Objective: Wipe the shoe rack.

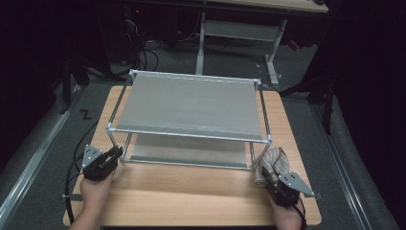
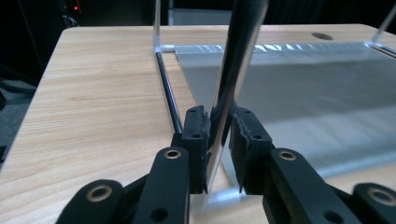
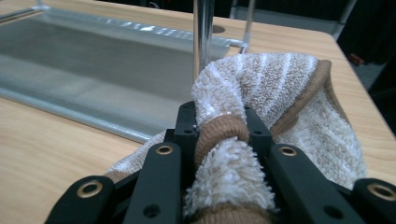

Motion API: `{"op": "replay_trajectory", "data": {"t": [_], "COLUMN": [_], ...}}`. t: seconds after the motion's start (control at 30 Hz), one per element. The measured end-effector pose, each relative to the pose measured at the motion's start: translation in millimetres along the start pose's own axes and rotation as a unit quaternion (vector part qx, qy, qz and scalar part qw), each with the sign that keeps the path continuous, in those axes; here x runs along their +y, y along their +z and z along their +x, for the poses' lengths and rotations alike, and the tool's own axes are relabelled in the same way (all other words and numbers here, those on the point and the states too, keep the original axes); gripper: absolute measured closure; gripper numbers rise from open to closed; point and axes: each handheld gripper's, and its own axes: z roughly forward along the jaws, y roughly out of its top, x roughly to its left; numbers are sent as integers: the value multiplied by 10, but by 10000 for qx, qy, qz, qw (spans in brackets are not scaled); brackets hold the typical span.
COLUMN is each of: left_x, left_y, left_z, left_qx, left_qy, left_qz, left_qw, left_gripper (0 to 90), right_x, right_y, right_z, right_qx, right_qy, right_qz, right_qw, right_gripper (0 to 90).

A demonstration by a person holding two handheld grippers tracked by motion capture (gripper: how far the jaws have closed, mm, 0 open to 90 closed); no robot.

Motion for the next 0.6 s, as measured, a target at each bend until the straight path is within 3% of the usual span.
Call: {"op": "replay_trajectory", "data": {"t": [0.33,0.47,0.6], "left_x": [68,65,33], "left_y": [147,74,-63], "left_z": [171,217,182], "left_qx": [269,336,342], "left_qy": [-289,-381,-398], "left_qz": [-67,-79,-111], "left_qw": [9992,9987,9986], "left_gripper": [767,712,639], "right_x": [7,21,30], "right_y": [-101,-93,-88], "right_z": [161,215,213], "right_qx": [384,459,349], "right_qy": [-67,-123,-117], "right_qz": [-57,-122,-206], "right_qw": [9992,9988,9991], "right_gripper": [742,742,742]}}
